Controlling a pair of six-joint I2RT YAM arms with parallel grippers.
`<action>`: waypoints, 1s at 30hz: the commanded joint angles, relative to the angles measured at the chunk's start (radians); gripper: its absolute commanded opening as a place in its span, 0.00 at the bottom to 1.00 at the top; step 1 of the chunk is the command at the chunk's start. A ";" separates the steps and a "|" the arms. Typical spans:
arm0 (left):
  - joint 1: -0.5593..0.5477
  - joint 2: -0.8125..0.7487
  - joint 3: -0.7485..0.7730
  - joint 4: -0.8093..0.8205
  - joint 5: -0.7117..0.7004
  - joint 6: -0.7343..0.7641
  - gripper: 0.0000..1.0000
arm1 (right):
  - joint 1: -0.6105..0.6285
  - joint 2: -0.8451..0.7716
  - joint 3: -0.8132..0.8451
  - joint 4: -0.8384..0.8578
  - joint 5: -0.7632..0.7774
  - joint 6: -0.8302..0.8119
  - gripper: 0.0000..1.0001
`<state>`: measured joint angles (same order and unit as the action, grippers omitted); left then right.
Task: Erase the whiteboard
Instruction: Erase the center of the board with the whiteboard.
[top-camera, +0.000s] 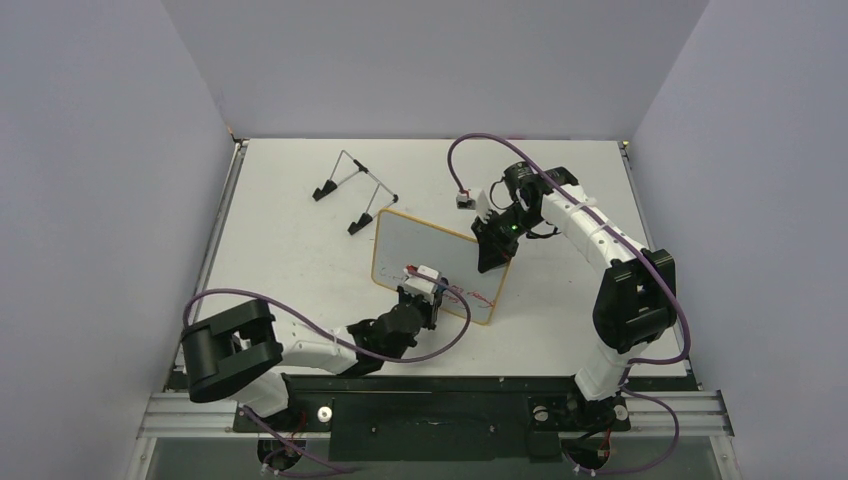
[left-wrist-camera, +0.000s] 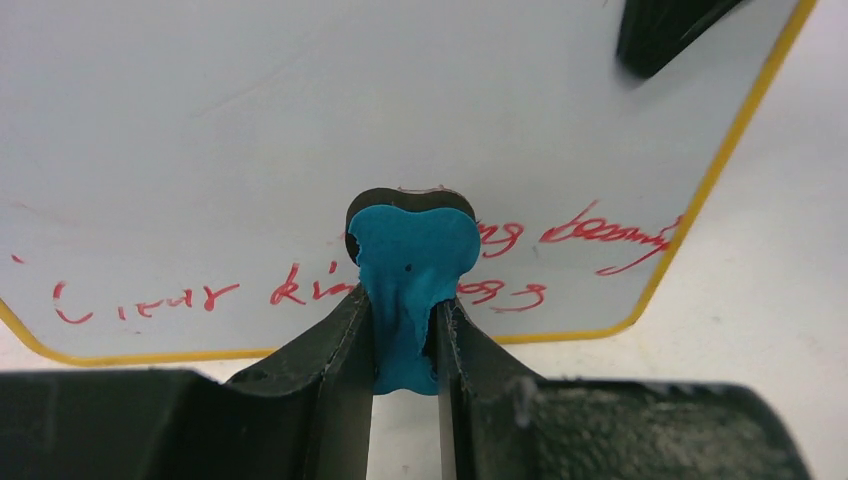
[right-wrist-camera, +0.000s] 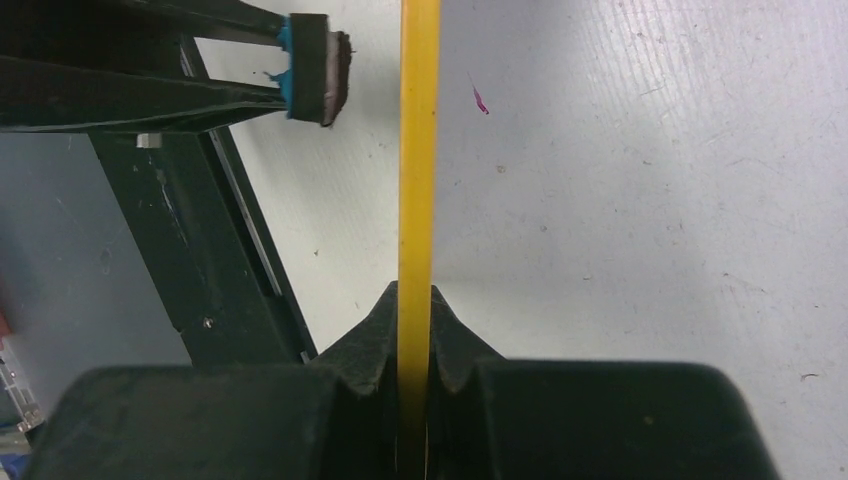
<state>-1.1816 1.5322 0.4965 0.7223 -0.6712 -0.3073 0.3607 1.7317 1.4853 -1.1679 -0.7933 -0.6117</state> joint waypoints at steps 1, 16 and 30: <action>-0.005 -0.082 0.012 0.031 0.004 0.032 0.00 | 0.008 -0.014 -0.011 0.024 -0.020 0.008 0.00; 0.165 0.003 0.055 -0.051 0.023 0.004 0.00 | 0.007 -0.030 -0.022 0.048 -0.021 0.031 0.00; 0.046 0.145 0.159 0.021 0.100 0.034 0.00 | 0.008 -0.027 -0.023 0.049 -0.021 0.030 0.00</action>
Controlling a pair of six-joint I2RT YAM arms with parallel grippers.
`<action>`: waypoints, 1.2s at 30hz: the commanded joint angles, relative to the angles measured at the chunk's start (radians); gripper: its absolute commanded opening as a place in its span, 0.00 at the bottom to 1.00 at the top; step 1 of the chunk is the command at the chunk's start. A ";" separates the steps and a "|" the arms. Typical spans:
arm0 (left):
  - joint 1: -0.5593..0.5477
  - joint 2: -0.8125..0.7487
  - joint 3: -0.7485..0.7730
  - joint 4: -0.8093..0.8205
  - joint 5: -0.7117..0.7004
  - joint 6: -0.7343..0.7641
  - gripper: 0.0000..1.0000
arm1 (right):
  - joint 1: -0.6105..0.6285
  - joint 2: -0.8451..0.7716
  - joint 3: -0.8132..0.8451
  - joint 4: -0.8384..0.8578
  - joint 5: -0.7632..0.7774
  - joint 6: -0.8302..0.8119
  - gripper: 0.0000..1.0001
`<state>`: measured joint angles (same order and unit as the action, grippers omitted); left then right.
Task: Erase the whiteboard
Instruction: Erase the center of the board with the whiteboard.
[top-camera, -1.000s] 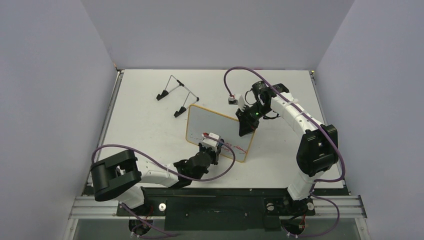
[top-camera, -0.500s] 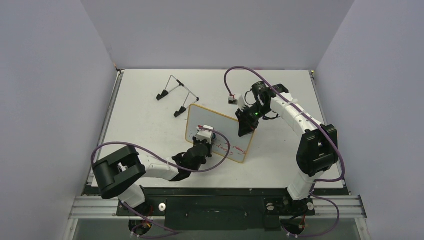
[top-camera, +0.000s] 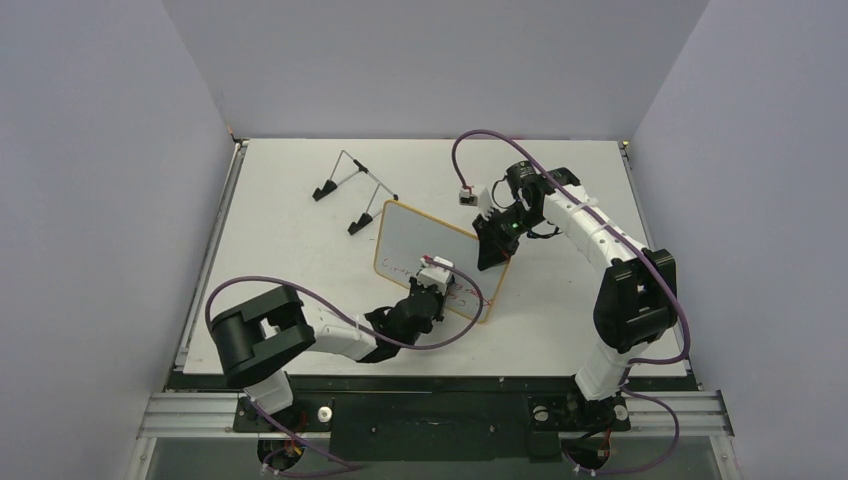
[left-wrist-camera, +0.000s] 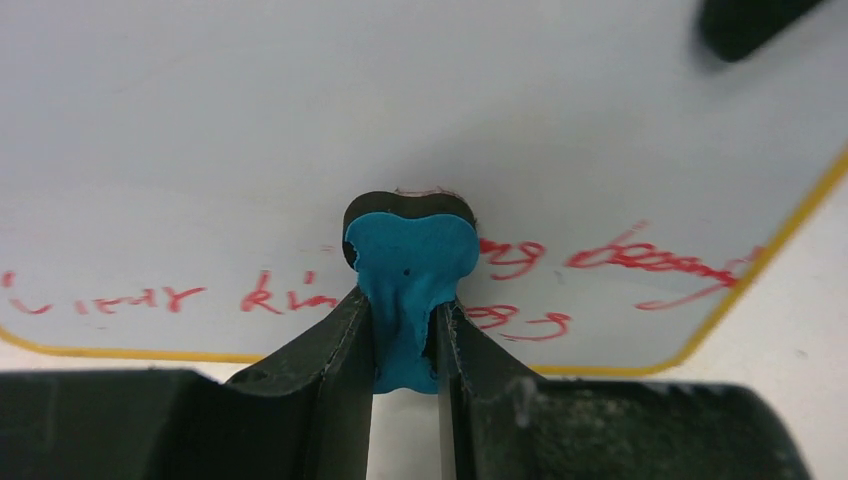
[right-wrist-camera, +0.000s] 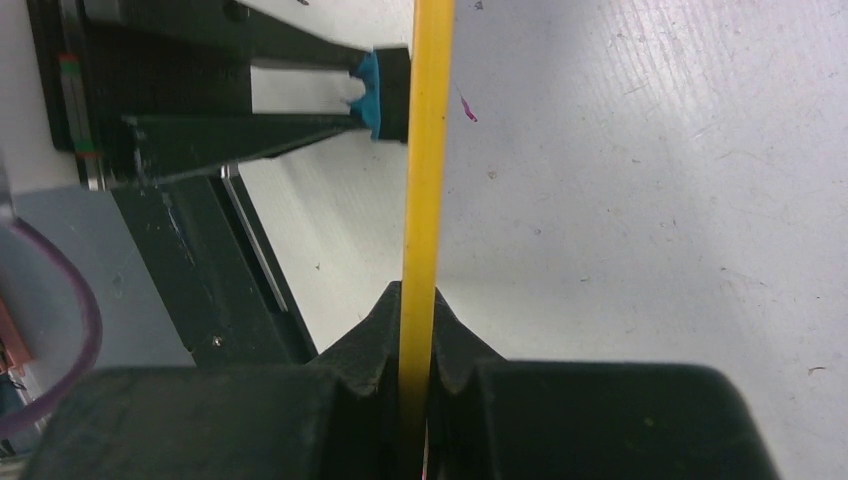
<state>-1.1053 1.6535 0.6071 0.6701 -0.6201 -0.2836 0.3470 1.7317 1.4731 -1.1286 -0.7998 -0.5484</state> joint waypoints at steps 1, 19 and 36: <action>-0.018 0.012 0.035 0.074 0.039 0.011 0.00 | 0.021 -0.027 -0.011 0.009 -0.015 -0.033 0.00; -0.010 -0.009 0.005 0.114 0.103 -0.012 0.00 | 0.023 -0.026 -0.012 0.010 -0.018 -0.035 0.00; 0.122 -0.133 -0.127 0.117 0.128 -0.045 0.00 | 0.023 -0.028 -0.013 0.010 -0.020 -0.036 0.00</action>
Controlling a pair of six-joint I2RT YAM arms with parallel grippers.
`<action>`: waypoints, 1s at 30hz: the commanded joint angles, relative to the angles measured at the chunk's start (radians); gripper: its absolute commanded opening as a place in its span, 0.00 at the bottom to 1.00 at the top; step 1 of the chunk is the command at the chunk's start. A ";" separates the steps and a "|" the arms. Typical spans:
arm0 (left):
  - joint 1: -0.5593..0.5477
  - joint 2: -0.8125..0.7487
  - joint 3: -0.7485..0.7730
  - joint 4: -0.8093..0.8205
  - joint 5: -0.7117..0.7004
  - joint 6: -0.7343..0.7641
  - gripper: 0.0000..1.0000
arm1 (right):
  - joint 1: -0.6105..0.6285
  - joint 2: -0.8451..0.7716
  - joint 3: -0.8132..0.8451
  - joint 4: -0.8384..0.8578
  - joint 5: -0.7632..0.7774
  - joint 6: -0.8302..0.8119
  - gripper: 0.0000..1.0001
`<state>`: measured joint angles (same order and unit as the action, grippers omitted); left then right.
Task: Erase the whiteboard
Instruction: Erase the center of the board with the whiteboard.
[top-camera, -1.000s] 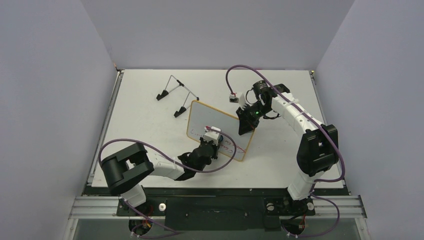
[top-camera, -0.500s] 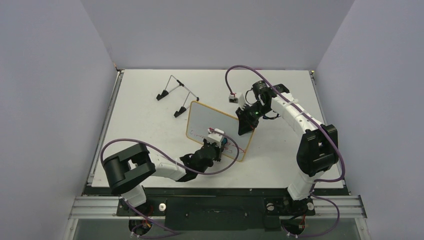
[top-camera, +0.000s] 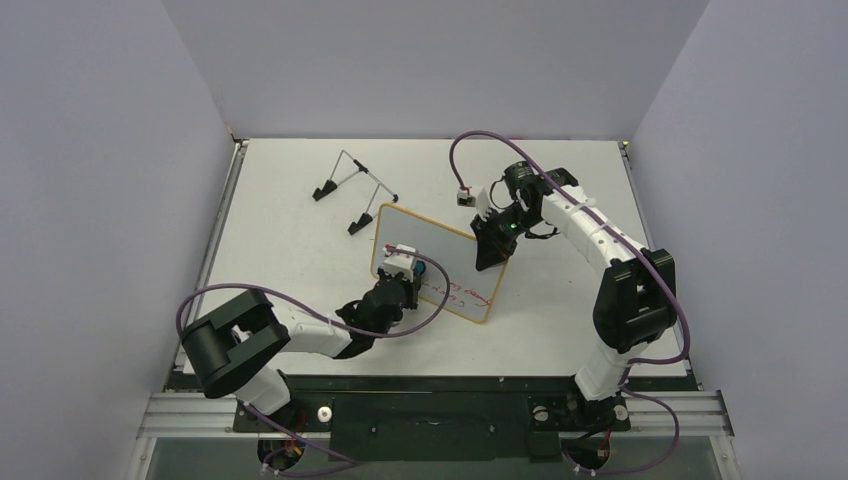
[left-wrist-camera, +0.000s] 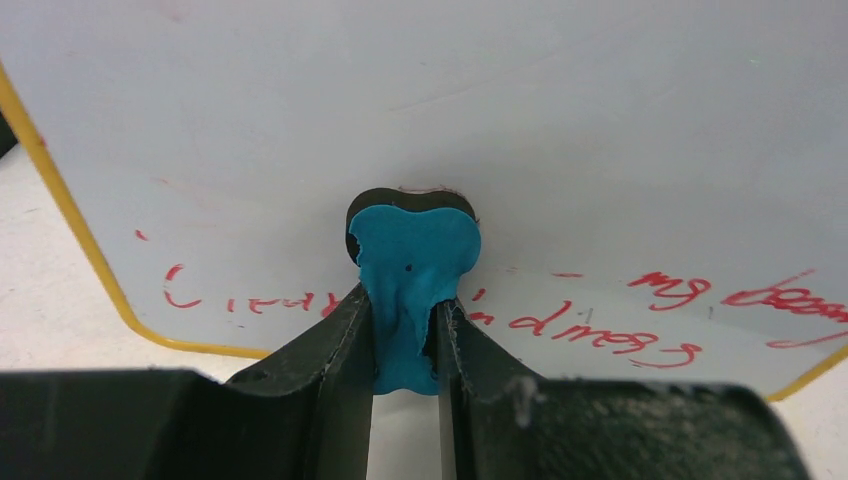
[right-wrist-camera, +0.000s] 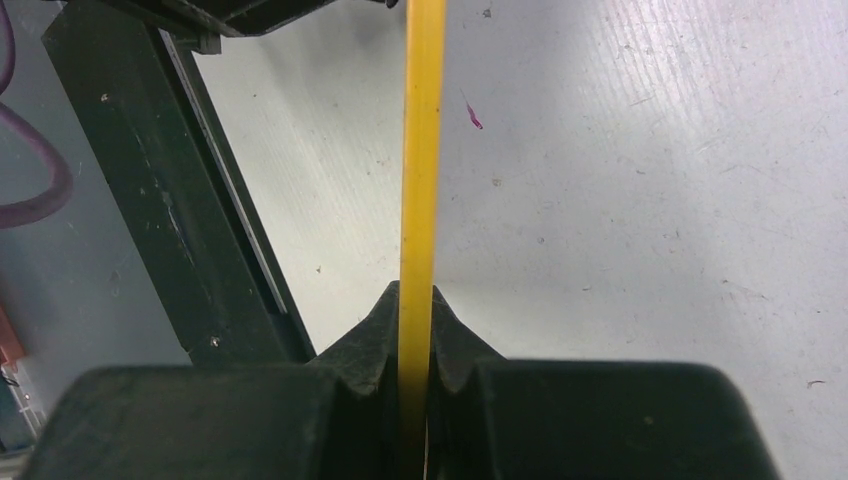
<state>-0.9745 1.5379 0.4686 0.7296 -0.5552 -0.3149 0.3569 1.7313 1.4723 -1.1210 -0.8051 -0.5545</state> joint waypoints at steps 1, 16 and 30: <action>-0.024 0.000 0.027 0.065 0.074 -0.011 0.00 | 0.014 -0.028 -0.012 0.002 -0.014 -0.029 0.00; -0.050 0.027 0.023 0.079 -0.112 -0.001 0.00 | 0.014 -0.038 -0.013 0.002 -0.020 -0.033 0.00; -0.060 0.085 0.026 0.157 0.085 0.055 0.00 | 0.014 -0.037 -0.014 0.002 -0.020 -0.032 0.00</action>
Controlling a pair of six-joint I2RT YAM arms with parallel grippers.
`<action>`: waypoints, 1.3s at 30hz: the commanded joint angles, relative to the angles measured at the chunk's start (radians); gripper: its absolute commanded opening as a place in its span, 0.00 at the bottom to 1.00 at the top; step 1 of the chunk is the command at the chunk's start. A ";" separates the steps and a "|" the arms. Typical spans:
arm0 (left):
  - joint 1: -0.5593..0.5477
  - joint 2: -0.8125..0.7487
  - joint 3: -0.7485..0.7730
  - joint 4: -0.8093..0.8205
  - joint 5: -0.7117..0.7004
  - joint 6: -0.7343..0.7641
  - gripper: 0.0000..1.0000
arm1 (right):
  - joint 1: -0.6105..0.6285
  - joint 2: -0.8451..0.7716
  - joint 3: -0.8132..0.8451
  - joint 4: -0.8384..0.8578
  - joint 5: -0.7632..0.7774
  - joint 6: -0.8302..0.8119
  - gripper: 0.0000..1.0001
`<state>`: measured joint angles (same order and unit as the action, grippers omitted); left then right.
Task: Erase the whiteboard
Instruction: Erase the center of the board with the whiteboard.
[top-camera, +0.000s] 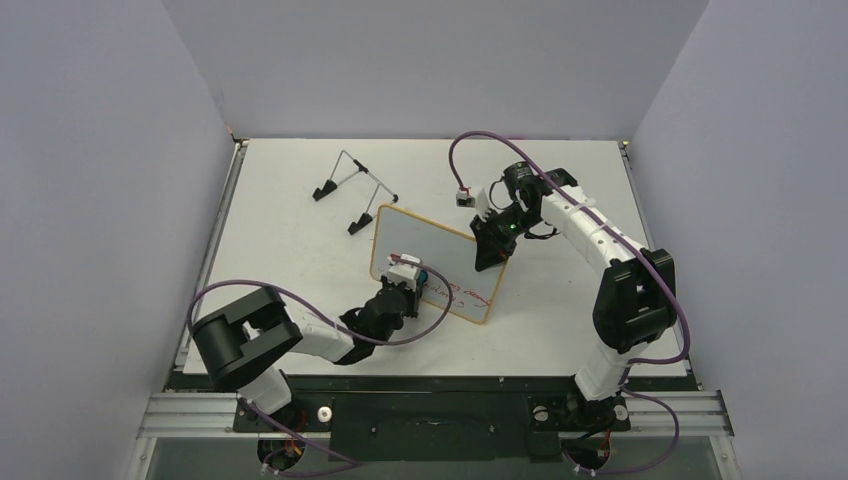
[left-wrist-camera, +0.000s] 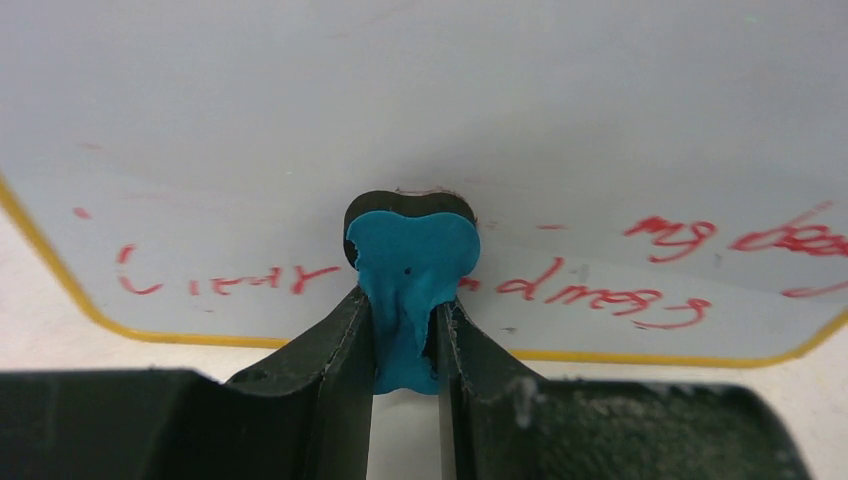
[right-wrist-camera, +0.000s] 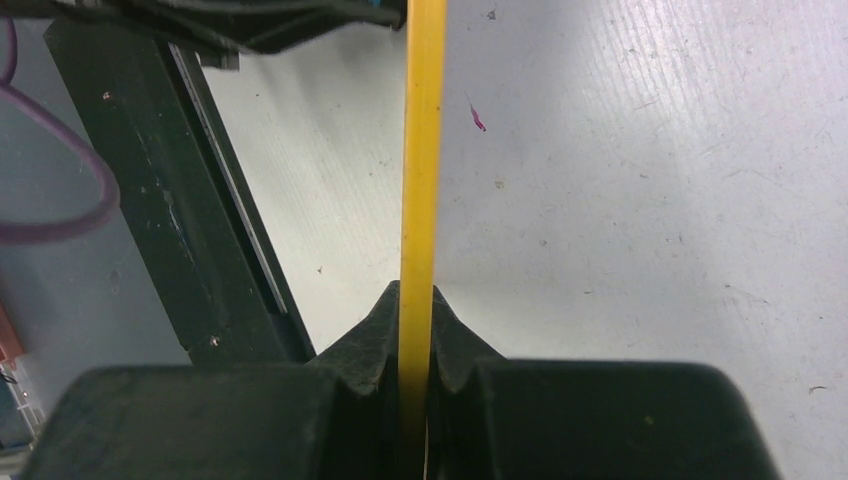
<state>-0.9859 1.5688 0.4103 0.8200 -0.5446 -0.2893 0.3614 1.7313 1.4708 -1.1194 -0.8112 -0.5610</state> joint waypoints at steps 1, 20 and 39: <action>-0.068 0.063 0.107 0.064 0.088 0.031 0.00 | 0.010 -0.036 -0.012 0.001 -0.014 -0.025 0.00; 0.124 -0.025 0.011 -0.032 0.134 -0.029 0.00 | 0.006 -0.041 -0.010 0.005 -0.017 -0.018 0.00; -0.089 0.127 0.168 0.019 0.134 0.005 0.00 | 0.006 -0.043 -0.012 0.006 -0.018 -0.017 0.00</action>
<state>-1.0966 1.7329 0.5560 0.7959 -0.4129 -0.2916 0.3458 1.7241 1.4693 -1.1049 -0.7963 -0.5457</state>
